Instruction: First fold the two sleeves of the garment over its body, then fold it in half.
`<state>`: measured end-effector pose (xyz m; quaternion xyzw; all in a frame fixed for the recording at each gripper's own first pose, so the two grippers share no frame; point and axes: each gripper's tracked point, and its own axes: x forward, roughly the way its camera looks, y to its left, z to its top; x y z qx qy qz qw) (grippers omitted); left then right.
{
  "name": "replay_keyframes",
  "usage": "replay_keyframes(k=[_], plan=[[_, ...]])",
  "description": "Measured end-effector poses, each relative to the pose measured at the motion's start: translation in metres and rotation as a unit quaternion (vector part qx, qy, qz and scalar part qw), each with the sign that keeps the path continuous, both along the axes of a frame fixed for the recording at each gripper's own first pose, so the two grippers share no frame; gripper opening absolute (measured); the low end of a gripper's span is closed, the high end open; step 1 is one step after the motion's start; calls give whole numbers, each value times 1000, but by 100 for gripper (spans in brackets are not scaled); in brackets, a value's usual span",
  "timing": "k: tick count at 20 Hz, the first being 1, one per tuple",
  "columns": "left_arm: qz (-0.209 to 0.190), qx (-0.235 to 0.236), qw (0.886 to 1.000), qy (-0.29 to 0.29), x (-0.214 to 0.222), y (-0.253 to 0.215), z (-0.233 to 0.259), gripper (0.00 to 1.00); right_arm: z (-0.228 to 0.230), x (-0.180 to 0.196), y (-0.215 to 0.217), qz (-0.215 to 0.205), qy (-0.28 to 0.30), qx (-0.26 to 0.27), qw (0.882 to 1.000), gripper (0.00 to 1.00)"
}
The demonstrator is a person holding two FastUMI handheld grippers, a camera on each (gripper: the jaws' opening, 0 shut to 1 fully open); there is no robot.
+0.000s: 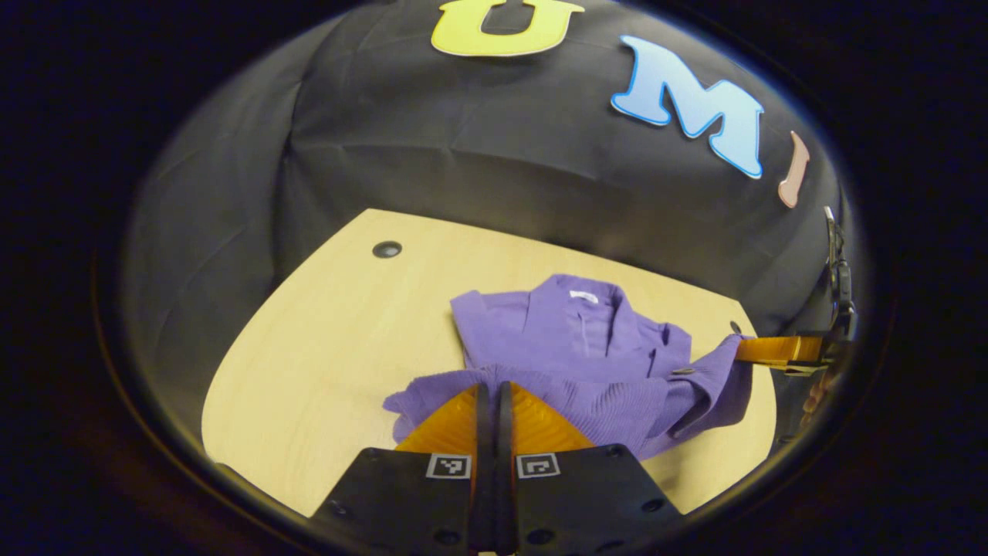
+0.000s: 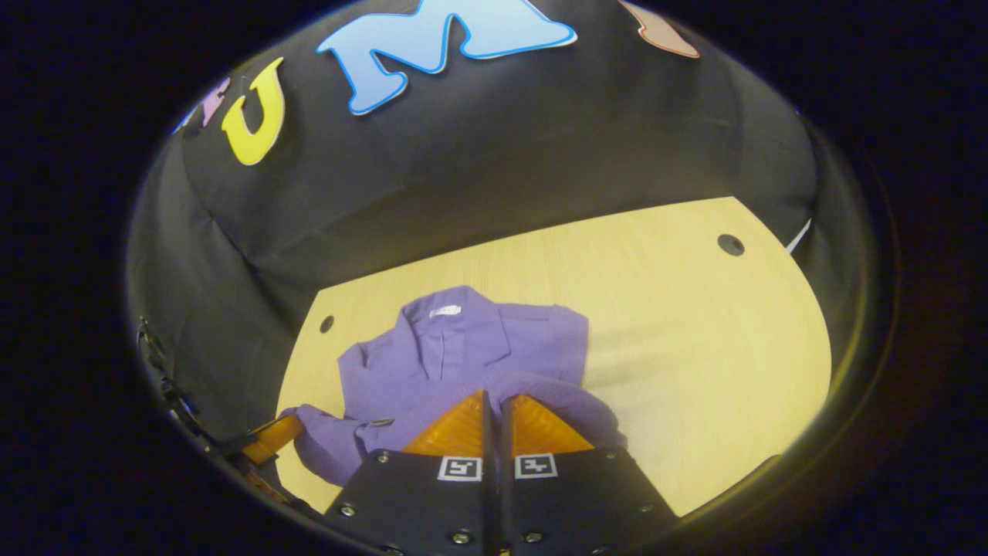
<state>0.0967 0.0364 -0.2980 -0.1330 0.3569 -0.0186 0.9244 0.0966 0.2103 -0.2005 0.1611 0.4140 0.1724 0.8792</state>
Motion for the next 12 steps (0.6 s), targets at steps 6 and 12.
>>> replay_keyframes(k=[6,12], plan=[[-7,11,999,-37,76,-5,0,7,-1,61,6,-19,-10,14,1000,1],[-5,3,998,-70,144,-20,-7,6,-20,121,9,-49,-15,25,998,1]])
